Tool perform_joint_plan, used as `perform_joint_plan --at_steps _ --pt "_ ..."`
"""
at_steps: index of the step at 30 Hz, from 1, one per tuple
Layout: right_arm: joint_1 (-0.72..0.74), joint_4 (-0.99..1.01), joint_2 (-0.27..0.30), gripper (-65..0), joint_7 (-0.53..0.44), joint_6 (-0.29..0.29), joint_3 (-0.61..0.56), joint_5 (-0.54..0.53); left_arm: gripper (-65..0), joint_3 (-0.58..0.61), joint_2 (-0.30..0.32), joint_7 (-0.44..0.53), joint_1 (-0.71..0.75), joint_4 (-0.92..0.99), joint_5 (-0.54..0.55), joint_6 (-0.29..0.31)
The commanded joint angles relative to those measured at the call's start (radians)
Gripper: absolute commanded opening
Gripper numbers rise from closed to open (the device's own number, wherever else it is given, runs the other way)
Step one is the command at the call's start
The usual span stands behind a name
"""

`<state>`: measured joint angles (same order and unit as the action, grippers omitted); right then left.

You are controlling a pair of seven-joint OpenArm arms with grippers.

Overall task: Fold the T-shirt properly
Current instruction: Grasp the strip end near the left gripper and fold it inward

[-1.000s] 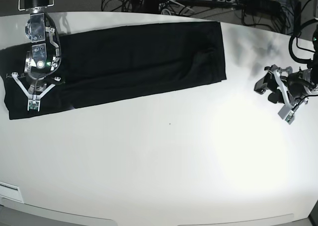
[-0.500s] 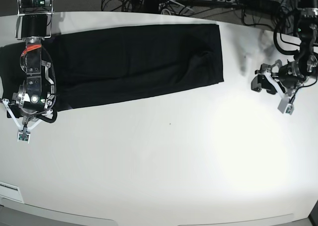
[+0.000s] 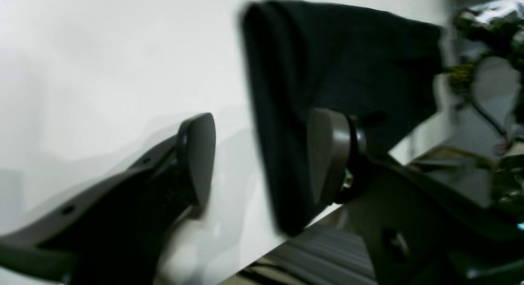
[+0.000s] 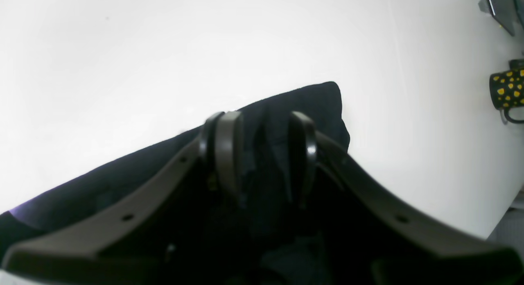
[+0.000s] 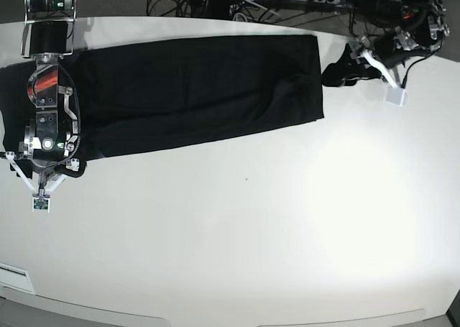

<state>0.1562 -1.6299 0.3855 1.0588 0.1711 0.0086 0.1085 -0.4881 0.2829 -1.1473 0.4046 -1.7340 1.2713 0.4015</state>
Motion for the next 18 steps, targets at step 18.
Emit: perform_joint_plan --at_steps 18 --pt "0.026 -0.020 0.019 -43.5 -0.026 -0.072 0.006 0.027 -32.4 0.176 -0.180 0.063 -0.089 -0.013 -0.164 -0.050"
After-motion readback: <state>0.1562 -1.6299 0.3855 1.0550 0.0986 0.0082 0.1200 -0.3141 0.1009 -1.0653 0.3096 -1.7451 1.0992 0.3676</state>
